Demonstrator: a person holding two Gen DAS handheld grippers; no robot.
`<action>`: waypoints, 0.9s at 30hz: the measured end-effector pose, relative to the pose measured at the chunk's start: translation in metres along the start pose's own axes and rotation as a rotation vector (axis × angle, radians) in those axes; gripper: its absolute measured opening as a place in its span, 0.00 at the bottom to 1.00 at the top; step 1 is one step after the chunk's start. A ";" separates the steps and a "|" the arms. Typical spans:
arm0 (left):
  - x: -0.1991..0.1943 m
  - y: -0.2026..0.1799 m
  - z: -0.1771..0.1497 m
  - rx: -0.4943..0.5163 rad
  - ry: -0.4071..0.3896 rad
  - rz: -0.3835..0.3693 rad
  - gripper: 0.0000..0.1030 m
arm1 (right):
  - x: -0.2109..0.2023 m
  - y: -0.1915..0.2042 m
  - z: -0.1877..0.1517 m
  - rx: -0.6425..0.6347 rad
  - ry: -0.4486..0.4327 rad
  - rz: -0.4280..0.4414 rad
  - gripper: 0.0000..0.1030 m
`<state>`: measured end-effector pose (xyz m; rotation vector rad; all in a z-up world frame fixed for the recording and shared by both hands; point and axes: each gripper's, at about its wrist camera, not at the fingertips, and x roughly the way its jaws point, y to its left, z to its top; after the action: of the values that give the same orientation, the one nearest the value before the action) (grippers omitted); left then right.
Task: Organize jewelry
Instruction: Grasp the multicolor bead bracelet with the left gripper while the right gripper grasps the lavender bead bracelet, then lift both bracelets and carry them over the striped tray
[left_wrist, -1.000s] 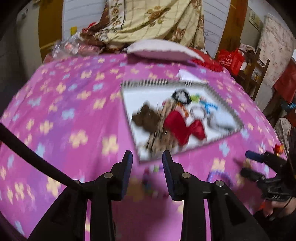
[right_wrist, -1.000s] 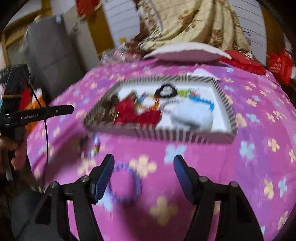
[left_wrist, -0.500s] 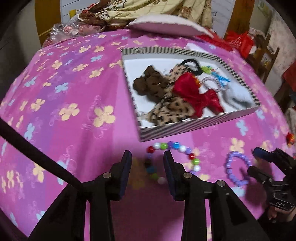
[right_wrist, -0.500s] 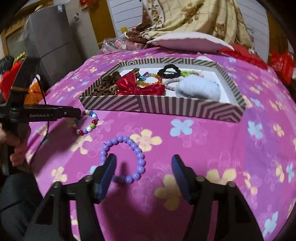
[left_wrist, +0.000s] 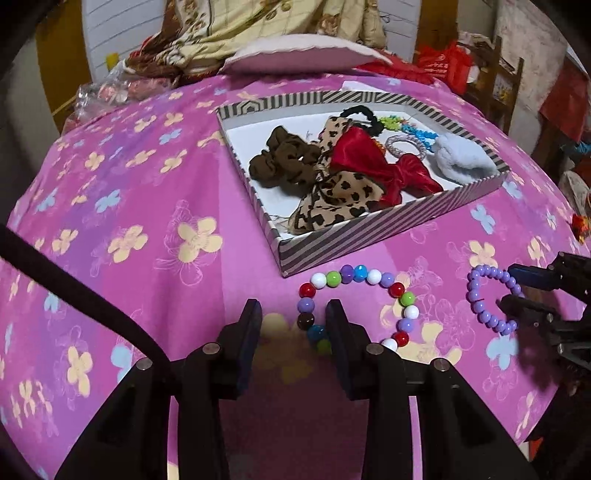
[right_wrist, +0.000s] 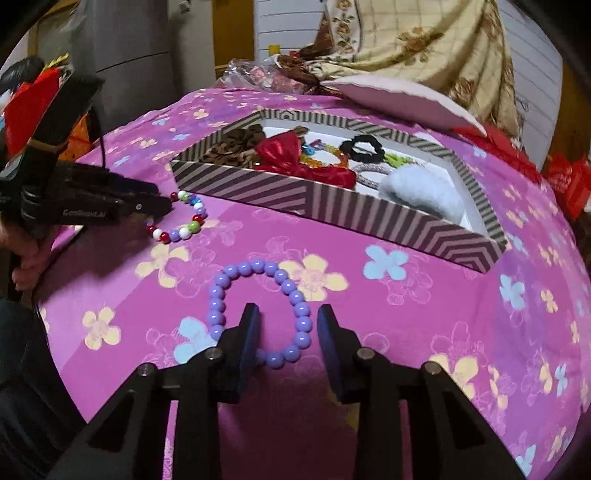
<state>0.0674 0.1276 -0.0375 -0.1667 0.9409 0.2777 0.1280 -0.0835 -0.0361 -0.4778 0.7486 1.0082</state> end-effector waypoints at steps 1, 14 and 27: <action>0.000 0.000 -0.001 0.003 -0.014 -0.002 0.27 | 0.000 0.000 0.000 0.001 0.001 0.002 0.30; -0.006 -0.015 -0.005 0.082 0.018 -0.074 0.00 | -0.005 0.009 -0.002 0.011 0.026 -0.001 0.09; -0.083 -0.026 0.018 -0.113 -0.094 -0.184 0.00 | -0.071 -0.028 -0.002 0.285 -0.187 0.163 0.09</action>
<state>0.0427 0.0935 0.0412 -0.3392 0.8111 0.1675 0.1288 -0.1391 0.0167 -0.0753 0.7567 1.0612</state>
